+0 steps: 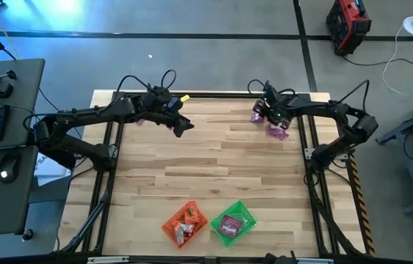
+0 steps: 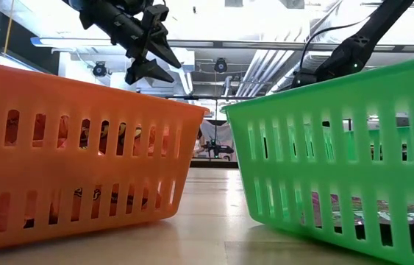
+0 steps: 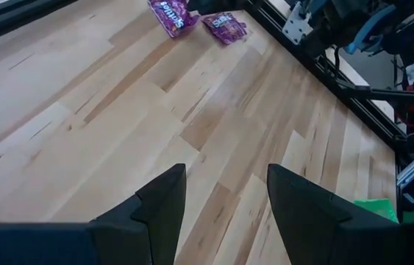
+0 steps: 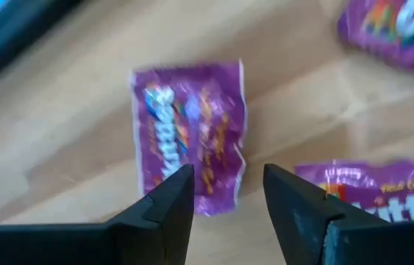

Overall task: Sort candy by brand, put in halloween buckets
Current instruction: Put the purple candy into the green basket

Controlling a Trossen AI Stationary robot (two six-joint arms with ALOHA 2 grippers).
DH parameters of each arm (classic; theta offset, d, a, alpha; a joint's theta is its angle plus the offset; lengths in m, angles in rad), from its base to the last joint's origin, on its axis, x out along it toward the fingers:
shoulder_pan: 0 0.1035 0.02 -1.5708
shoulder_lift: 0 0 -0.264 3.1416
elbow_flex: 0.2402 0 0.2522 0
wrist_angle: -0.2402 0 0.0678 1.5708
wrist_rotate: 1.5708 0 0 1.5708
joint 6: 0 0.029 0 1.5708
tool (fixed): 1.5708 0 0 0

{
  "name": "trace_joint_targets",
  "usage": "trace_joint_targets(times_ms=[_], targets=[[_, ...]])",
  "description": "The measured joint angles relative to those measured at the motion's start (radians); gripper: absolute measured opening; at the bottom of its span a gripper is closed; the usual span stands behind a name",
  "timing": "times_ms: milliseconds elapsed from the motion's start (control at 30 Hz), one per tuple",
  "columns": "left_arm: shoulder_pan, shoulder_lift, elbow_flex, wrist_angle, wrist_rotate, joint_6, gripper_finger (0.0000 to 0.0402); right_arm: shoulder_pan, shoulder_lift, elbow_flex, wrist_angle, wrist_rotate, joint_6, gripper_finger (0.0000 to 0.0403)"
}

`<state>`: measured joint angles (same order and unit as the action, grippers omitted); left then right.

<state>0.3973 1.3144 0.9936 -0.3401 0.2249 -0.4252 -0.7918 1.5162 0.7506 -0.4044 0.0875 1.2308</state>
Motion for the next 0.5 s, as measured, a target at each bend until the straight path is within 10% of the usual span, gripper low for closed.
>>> trace_joint_targets(times_ms=[500], targets=[[0.0, 0.0, 0.0, -0.006, 0.032, 0.014, 0.0182, 0.034, 0.078, 0.002, 0.058, -0.004, 0.027, 0.0131]])
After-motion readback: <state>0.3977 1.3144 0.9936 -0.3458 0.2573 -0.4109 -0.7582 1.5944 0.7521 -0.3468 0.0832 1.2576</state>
